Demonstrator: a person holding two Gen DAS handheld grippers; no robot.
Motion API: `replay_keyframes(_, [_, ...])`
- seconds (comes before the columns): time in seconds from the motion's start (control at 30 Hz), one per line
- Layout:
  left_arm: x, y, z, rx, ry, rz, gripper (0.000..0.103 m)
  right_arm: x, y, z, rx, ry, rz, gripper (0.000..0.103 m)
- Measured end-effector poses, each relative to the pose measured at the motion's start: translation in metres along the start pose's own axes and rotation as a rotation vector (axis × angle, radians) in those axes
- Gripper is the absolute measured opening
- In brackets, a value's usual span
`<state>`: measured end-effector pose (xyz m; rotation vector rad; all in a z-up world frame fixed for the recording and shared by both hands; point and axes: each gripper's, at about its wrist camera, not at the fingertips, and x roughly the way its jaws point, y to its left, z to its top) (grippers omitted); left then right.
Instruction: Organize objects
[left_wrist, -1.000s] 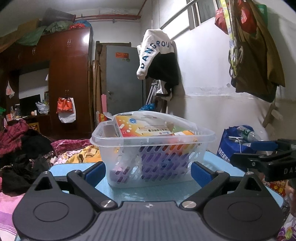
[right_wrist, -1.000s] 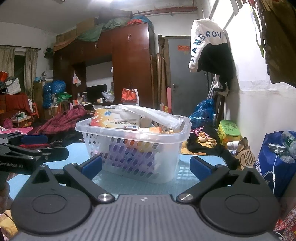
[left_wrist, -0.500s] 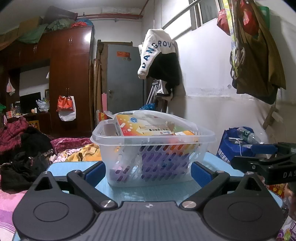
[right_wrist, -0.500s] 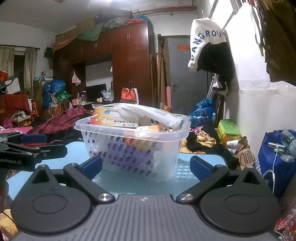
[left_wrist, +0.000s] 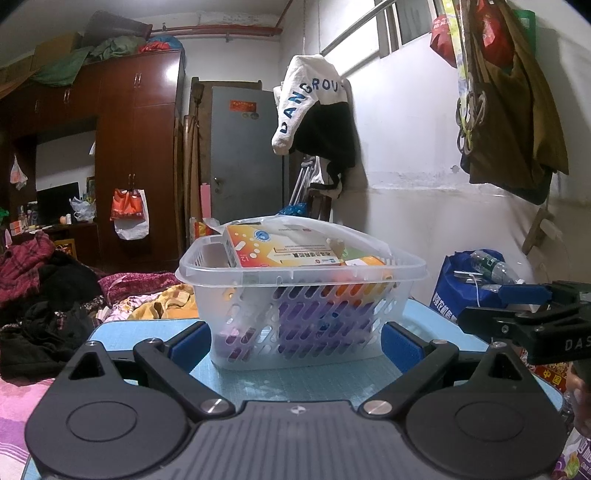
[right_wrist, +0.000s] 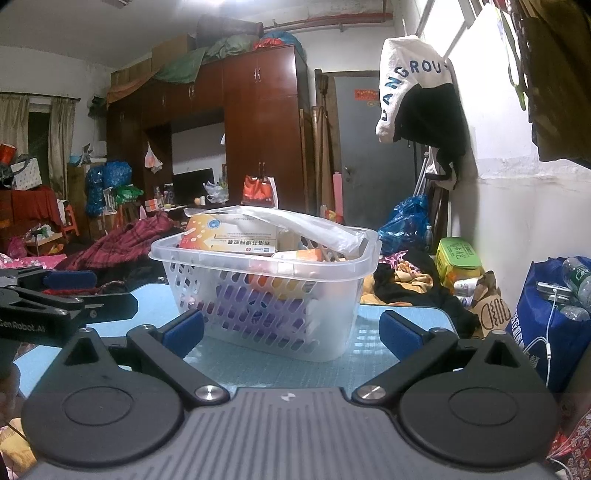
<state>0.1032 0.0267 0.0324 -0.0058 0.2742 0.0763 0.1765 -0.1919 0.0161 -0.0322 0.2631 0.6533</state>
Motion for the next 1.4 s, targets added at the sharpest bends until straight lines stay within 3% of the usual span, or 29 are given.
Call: replay_keyframes(1.4, [0.007, -0.011, -0.003, 0.034, 0.006, 0.002, 0.100, 0.005, -0.001, -0.004, -0.004, 0.012, 0.004, 0.103])
